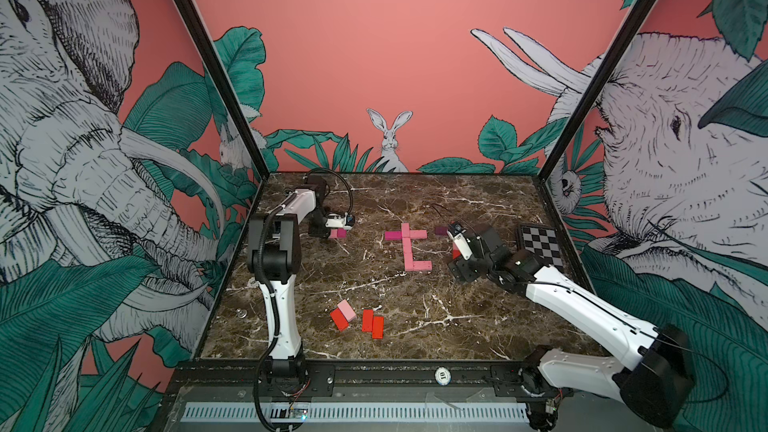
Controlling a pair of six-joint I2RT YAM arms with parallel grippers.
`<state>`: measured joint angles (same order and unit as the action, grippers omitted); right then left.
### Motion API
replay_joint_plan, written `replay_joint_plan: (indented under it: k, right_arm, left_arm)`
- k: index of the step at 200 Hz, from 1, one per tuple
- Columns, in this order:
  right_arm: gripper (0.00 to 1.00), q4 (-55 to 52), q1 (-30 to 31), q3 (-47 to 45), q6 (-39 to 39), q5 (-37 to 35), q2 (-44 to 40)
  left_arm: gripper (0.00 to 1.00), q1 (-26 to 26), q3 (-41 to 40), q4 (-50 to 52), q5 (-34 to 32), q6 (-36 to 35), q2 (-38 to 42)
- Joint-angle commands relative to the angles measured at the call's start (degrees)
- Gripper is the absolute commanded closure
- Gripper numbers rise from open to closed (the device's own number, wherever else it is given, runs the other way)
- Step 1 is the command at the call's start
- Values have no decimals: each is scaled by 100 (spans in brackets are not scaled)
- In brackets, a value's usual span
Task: Assemble the letter t with building blocks
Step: Assemble the building block at the center of the board.
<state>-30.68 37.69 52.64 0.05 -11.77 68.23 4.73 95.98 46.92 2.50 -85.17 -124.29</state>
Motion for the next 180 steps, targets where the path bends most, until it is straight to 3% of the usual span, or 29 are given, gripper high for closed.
replay_joint_plan:
  k: [1, 71, 180]
  right_arm:
    - [10, 84, -31, -87, 59, -20, -87]
    - [10, 97, -29, -96, 60, 17, -93]
    - [10, 116, -25, -83, 13, 100, -148]
  left_arm:
    - [58, 62, -18, 98, 122, -112, -113]
    - [54, 41, -139, -134, 129, 88, 50]
    - [35, -122, -618, -283, 654, 259, 796]
